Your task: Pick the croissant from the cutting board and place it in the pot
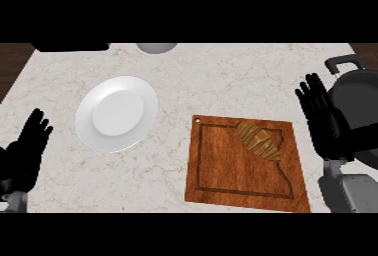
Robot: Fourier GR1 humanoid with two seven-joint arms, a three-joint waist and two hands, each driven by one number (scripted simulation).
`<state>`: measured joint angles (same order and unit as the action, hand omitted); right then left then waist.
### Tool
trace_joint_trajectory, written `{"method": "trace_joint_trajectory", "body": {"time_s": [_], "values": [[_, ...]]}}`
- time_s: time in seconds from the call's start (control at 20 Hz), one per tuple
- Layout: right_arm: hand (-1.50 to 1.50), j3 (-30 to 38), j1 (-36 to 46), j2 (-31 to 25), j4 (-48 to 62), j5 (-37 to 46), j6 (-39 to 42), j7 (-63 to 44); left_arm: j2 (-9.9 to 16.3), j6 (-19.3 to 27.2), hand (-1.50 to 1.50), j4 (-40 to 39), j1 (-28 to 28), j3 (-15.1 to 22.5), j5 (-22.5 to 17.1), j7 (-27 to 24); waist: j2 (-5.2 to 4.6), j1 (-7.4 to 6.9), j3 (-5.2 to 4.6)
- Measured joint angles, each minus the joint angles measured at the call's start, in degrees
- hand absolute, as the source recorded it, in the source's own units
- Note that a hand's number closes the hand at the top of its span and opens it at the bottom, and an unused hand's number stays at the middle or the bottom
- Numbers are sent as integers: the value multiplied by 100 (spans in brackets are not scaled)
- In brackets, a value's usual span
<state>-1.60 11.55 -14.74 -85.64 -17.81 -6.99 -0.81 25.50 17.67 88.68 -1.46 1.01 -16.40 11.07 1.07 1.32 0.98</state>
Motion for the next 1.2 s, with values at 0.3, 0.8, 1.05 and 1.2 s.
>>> {"method": "trace_joint_trajectory", "body": {"time_s": [0.3,0.8,1.05,1.2], "values": [[150,-385,1068,-321,365,-309,1636,387,-12,-133,0,340,646,113,76,-214,-167,-422,-50],[-150,-716,2034,-1283,1710,606,3807,3166,-326,-198,0,505,1286,401,54,-219,-302,-571,-60],[-150,-851,2599,-1763,2350,975,4109,3717,-362,-182,0,475,1386,419,92,-155,-273,-551,-70],[-150,-1221,2881,-2068,2389,1351,4182,3739,-365,-168,0,449,1426,400,105,-115,-252,-542,-77]]}}
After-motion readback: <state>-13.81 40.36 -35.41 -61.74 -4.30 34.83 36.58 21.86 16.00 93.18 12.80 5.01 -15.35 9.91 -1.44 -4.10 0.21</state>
